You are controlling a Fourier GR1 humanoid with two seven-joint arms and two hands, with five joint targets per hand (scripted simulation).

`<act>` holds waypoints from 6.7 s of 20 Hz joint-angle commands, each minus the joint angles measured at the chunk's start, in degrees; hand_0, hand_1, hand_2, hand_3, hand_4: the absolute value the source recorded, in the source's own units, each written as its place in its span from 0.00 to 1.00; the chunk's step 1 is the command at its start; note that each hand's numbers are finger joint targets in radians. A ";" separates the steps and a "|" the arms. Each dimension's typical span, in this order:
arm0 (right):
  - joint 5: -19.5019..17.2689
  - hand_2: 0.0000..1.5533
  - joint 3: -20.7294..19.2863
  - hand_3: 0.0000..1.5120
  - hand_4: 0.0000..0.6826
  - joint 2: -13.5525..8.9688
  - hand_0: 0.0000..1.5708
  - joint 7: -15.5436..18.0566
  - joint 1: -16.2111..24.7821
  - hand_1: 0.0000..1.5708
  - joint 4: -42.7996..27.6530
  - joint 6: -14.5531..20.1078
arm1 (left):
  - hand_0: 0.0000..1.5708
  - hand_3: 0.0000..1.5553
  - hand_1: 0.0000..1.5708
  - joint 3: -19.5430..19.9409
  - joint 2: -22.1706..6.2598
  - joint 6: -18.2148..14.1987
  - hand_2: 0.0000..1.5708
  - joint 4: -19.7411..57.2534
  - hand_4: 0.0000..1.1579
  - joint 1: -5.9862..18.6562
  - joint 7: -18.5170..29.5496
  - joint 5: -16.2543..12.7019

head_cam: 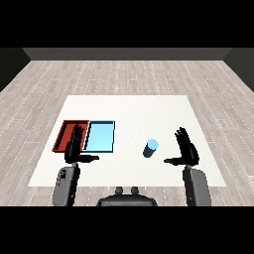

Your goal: Pick the blue can and put it in the blue box

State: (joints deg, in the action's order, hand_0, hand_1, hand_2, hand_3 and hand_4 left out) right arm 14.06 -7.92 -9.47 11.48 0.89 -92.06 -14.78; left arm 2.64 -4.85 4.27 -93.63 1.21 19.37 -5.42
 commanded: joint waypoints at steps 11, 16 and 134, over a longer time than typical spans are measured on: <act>4.10 0.00 -4.18 0.00 0.00 -1.67 0.00 -1.06 -3.89 0.00 2.69 -4.80 | 0.00 0.00 0.00 1.83 0.54 1.14 0.00 2.09 0.00 -0.05 4.56 -0.08; 1.73 0.00 0.38 0.00 0.00 3.47 0.00 -0.49 1.89 0.00 -0.42 -2.93 | 0.00 0.00 0.00 1.24 1.33 1.83 0.00 1.17 0.00 -0.15 3.87 -1.15; -21.53 0.94 25.15 0.93 0.88 9.46 0.94 -13.50 -24.80 0.94 4.93 33.56 | 0.00 0.00 0.00 -24.39 4.85 -12.65 0.00 18.10 0.00 12.86 -6.82 -6.34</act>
State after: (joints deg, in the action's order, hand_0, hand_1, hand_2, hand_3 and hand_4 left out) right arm -7.65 14.37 -0.16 0.61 -23.35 -84.73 16.83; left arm -21.61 -0.01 -8.60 -74.70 14.36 13.96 -11.49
